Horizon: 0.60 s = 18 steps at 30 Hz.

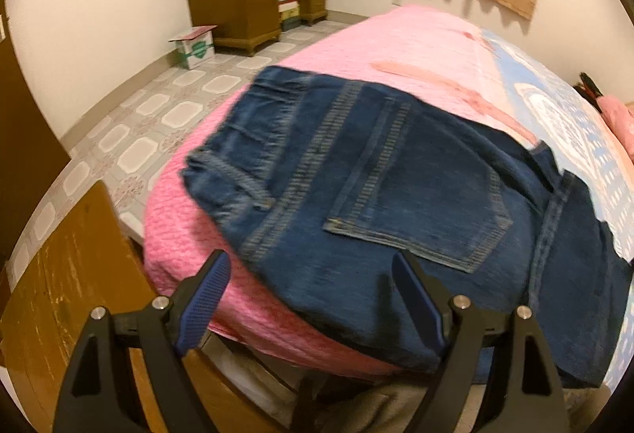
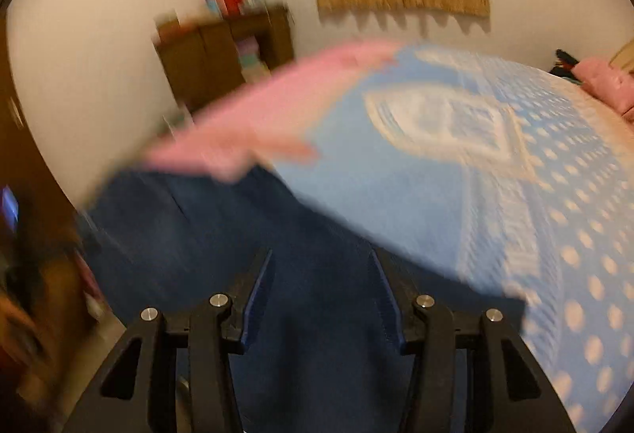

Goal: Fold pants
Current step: 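Fold the held hems over toward the waistband and open the right tool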

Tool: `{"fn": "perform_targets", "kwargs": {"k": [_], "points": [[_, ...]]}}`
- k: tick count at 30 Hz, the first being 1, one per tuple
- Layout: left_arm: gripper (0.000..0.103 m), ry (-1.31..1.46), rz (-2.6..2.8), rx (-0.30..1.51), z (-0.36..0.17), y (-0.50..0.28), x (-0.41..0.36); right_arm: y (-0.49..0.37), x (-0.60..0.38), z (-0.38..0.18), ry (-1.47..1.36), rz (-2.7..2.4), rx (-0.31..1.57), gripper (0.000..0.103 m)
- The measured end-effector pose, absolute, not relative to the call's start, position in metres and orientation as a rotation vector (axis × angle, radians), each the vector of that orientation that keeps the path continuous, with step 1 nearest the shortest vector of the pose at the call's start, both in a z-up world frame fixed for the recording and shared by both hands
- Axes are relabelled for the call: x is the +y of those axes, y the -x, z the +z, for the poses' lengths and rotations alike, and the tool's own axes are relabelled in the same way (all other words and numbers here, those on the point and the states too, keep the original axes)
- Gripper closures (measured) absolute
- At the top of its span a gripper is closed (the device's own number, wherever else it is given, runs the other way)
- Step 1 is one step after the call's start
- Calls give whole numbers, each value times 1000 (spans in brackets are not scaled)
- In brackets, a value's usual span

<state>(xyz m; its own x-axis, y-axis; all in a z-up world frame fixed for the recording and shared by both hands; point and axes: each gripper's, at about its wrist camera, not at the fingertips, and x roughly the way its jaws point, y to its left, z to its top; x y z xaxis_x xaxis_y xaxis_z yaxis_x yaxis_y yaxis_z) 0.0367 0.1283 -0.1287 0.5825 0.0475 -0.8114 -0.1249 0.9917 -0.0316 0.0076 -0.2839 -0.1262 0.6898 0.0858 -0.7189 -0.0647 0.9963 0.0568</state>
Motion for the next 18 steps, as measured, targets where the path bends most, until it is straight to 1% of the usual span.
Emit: {"fn": "perform_targets", "kwargs": {"k": [2, 3, 4, 5, 6, 8, 9, 10, 11, 15, 18], "points": [[17, 73, 82, 936, -122, -33, 119, -11, -300, -162, 2, -15, 933, 54], [17, 65, 80, 928, -118, -31, 117, -6, -324, -181, -55, -46, 939, 59], [17, 56, 79, 920, -114, -28, 116, 2, -335, -181, -115, -19, 869, 80], [17, 40, 81, 915, -112, -26, 115, 9, -347, -181, -160, -48, 839, 92], [17, 25, 90, 915, -110, -25, 115, 10, -357, -179, -209, -90, 846, 98], [17, 19, 133, 926, -111, -25, 120, 10, -367, -173, -246, -181, 859, 98], [17, 44, 147, 938, -113, -26, 127, 13, -368, -166, -252, -227, 852, 97], [17, 65, 156, 949, -115, -26, 132, 16, -365, -157, -259, -222, 827, 93], [17, 98, 183, 967, -120, -27, 141, 20, -360, -154, -272, -187, 797, 93], [17, 172, 272, 1009, -135, -29, 166, 21, -305, -128, -274, 18, 719, 93], [17, 248, 283, 1016, -140, -26, 179, 11, -253, -124, -214, 151, 691, 92]]}}
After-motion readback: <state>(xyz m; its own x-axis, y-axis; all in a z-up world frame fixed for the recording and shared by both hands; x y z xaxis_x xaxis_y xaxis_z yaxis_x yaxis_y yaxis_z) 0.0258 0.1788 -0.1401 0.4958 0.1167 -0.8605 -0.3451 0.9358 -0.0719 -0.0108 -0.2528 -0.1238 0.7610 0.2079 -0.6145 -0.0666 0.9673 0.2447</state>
